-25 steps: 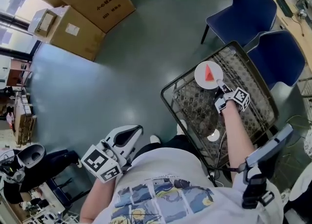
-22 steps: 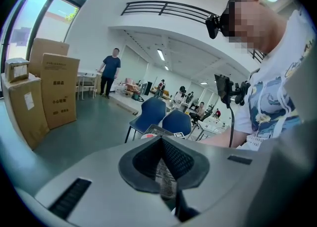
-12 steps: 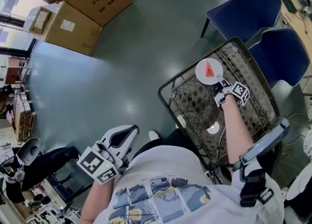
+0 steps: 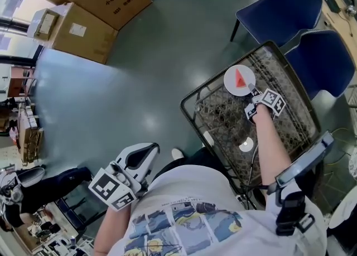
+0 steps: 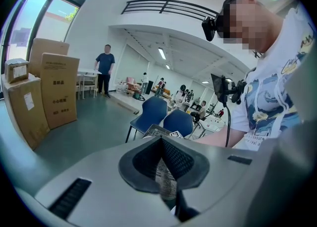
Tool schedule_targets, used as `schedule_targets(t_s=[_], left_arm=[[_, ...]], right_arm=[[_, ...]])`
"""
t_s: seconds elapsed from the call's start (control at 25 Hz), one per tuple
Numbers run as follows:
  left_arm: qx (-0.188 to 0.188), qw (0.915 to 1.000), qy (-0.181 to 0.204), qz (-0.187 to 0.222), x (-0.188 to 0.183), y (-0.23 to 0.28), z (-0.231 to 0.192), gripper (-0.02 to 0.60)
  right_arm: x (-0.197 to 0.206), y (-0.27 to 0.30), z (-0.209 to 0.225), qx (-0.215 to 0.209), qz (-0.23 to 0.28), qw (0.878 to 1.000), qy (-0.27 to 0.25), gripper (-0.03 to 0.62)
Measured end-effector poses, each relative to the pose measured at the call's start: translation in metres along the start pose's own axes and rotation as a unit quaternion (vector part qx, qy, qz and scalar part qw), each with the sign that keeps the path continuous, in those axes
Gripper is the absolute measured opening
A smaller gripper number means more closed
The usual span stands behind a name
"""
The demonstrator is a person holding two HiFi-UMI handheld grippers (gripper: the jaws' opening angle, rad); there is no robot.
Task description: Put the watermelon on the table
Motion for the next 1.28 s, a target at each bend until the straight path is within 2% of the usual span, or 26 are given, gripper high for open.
schedule_targets(t_s=[0.12, 0.24, 0.44, 0.72, 0.96, 1.2, 1.28], left_arm=[[-0.002, 1.0, 0.002, -0.004, -0.002, -0.001, -0.001, 0.009], [0.0, 1.0, 0.002, -0.009, -0.004, 0.003, -0.003, 0.009], [0.008, 0.9998, 0.007, -0.02, -0.004, 0.013, -0.003, 0.009], [0.01, 0.9993, 0.017, -0.03, -0.003, 0.017, -0.005, 0.009], [0.025, 0.9989, 0.026, -0.029, 0.001, 0.011, -0.005, 0.009], [0.051, 0.9973, 0.046, -0.023, 0.007, 0.004, -0.001, 0.009], [0.065, 0.996, 0.055, -0.027, 0.006, -0.003, 0.005, 0.009]], right_arm=[[0.001, 0.0, -0.006, 0.023, -0.009, 0.999, -0.038, 0.055], [0.0, 0.001, -0.005, 0.048, -0.012, 0.998, -0.046, 0.074], [-0.004, -0.001, -0.006, 0.097, -0.002, 0.991, -0.088, 0.075], [-0.006, -0.001, -0.01, 0.146, 0.01, 0.98, -0.137, 0.075], [-0.001, -0.019, -0.008, 0.152, 0.026, 0.979, -0.131, 0.075], [0.018, -0.057, -0.014, 0.142, 0.034, 0.978, -0.152, 0.071], [0.03, -0.075, -0.023, 0.129, 0.023, 0.979, -0.154, 0.03]])
Point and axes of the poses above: the fingertips, and each gripper's own axes: y forward along the fingers, z to its right, x out of its underside, the point moved 9 cm from there along -y, backward along the fingers, and after that the axes turned 11 degrees about x, right-handed, at the moved point
